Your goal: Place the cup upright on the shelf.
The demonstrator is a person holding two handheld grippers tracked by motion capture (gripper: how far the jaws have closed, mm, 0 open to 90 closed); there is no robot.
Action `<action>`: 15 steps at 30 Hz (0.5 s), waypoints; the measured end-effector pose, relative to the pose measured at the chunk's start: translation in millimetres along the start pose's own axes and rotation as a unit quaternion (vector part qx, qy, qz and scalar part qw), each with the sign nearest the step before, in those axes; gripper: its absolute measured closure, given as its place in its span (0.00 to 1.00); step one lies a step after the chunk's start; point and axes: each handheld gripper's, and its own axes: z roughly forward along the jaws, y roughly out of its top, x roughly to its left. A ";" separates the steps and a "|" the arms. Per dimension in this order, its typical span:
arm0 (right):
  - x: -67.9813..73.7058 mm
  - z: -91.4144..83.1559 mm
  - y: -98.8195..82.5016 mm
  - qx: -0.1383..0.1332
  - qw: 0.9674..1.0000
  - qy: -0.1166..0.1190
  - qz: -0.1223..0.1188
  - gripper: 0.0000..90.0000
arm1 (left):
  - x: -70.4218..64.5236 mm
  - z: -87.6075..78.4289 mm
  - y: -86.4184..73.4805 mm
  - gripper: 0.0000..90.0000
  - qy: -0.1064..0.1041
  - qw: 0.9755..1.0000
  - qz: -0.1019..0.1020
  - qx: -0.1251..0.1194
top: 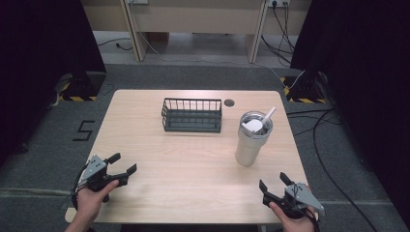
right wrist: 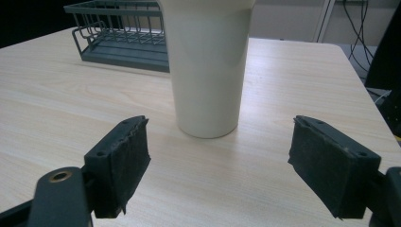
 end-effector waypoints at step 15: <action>4.3 22.1 9.1 -0.010 1.000 -0.005 -0.010 0.20 | 0.5 -1.0 0.2 0.16 0.000 1.000 -0.001 -0.002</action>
